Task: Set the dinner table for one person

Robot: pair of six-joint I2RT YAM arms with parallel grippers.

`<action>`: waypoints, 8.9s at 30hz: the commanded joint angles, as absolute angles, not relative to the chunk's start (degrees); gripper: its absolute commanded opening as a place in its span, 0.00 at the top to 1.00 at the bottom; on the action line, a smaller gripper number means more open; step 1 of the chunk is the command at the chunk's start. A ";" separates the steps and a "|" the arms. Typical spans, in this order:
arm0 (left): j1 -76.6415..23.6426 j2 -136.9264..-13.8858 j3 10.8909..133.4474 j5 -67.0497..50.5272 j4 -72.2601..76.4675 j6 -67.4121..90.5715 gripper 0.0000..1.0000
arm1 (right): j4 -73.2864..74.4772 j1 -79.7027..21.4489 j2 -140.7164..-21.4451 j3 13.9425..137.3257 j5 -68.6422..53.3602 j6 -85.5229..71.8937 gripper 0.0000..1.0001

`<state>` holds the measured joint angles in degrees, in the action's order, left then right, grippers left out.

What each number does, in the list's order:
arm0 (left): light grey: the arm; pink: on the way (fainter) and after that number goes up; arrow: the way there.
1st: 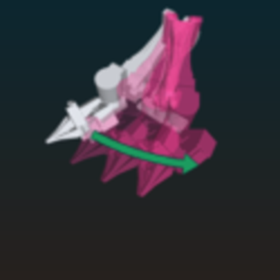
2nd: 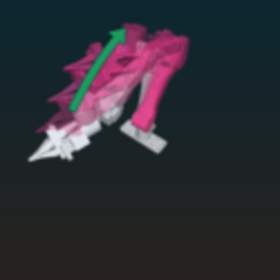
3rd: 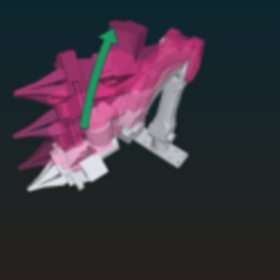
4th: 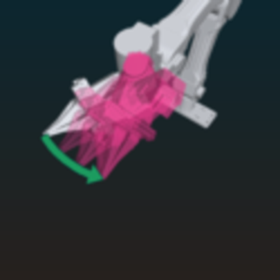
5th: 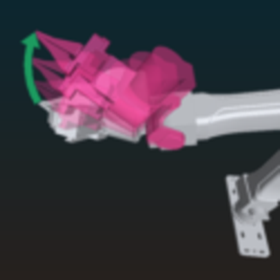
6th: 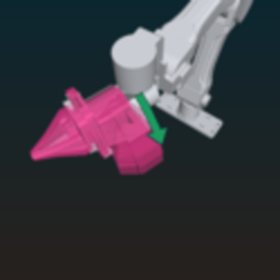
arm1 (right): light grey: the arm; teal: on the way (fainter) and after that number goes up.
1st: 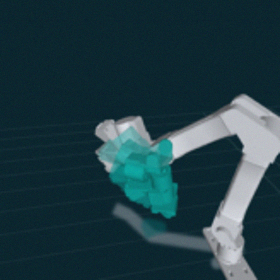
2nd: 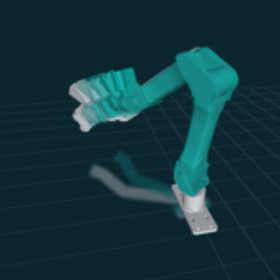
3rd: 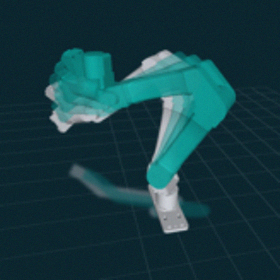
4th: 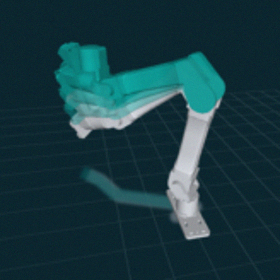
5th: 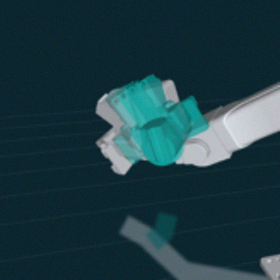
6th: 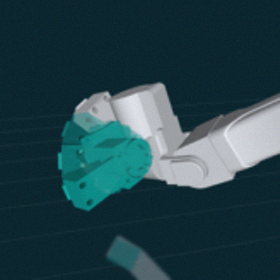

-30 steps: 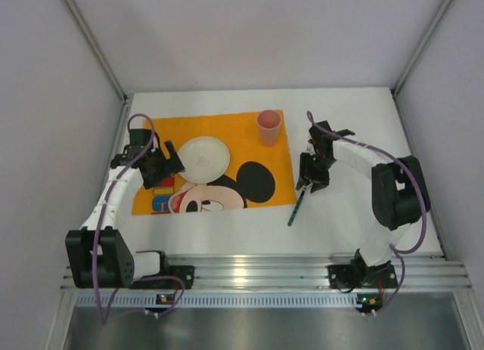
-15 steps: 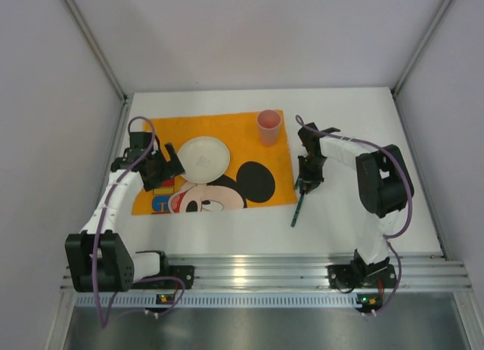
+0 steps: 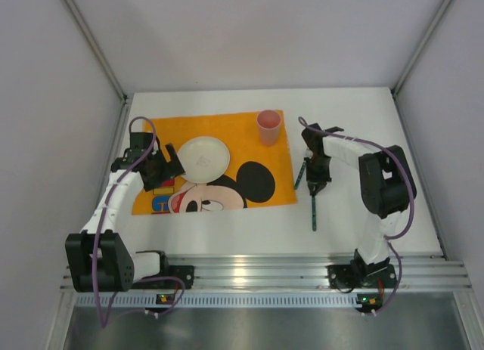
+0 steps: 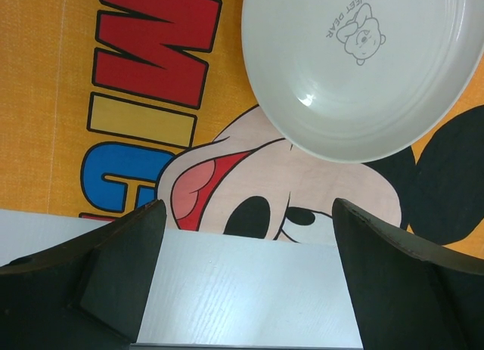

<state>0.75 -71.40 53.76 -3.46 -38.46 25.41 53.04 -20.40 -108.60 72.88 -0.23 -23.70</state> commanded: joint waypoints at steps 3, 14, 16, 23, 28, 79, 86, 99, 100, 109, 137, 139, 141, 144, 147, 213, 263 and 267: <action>0.70 -71.80 53.62 -5.36 -34.72 24.17 0.03 | 61.25 -16.96 -99.32 81.10 4.83 -22.76 1.00; 0.62 -74.71 53.52 -7.73 -31.82 24.87 0.03 | 67.84 -32.68 -117.02 134.06 -3.83 -20.39 1.00; 0.62 -74.45 54.14 -7.65 -32.25 24.87 0.03 | 68.47 -33.74 -121.71 138.93 -7.02 -21.53 1.00; 0.62 -72.16 54.93 -5.89 -34.89 24.61 0.03 | 62.76 -36.21 -132.08 140.01 -12.30 -23.29 1.00; 0.62 -70.58 55.37 -4.75 -37.70 24.17 0.03 | 59.42 -35.86 -136.66 139.66 -11.61 -24.52 1.00; -2.37 -74.09 57.83 -8.70 -34.89 26.98 0.02 | 46.58 -13.54 -120.57 94.56 -8.16 -25.13 0.52; -2.72 -72.60 57.74 -7.65 -36.47 26.72 0.02 | 47.55 -13.71 -124.10 97.73 -6.16 -25.49 0.51; -3.60 -73.82 59.76 -7.82 -36.39 25.49 0.02 | 51.50 -16.17 -129.11 100.80 -1.06 -22.94 0.88; -4.30 -74.44 60.55 -6.87 -36.47 25.05 0.02 | 52.03 -16.35 -130.33 101.59 -0.18 -22.59 0.89; -20.37 -89.45 84.32 2.80 -40.60 18.20 0.02 | 52.73 -15.12 -126.41 98.44 0.27 -23.02 1.00; -50.89 -116.28 115.41 -12.13 -41.66 8.79 0.27 | 64.95 -17.40 -105.56 110.39 -6.33 -30.23 1.00; -51.59 -116.19 114.35 -11.08 -41.57 8.44 0.27 | 65.74 -17.14 -105.64 111.71 -7.37 -30.76 1.00; -52.03 -116.63 114.34 -7.32 -42.27 8.17 0.28 | 66.35 -16.96 -105.64 112.84 -8.52 -31.11 1.00; -52.38 -117.33 116.27 -0.65 -43.67 7.82 0.28 | 68.46 -17.05 -105.47 113.64 -10.45 -30.50 1.00; -52.65 -118.21 118.03 5.34 -44.47 7.12 0.35 | 69.96 -17.05 -104.51 112.51 -11.95 -29.71 1.00; 9.93 -99.58 67.07 -15.66 -42.72 11.77 0.81 | 54.14 -12.04 -92.02 102.92 -11.07 -30.76 0.00; -1.23 -89.75 16.78 4.48 64.64 2.80 0.02 | 36.01 -12.83 -74.83 84.83 -15.02 -29.09 0.00; -1.23 -91.05 17.93 5.01 64.41 2.46 0.02 | 26.12 -12.83 -68.39 77.71 -12.49 -31.72 0.00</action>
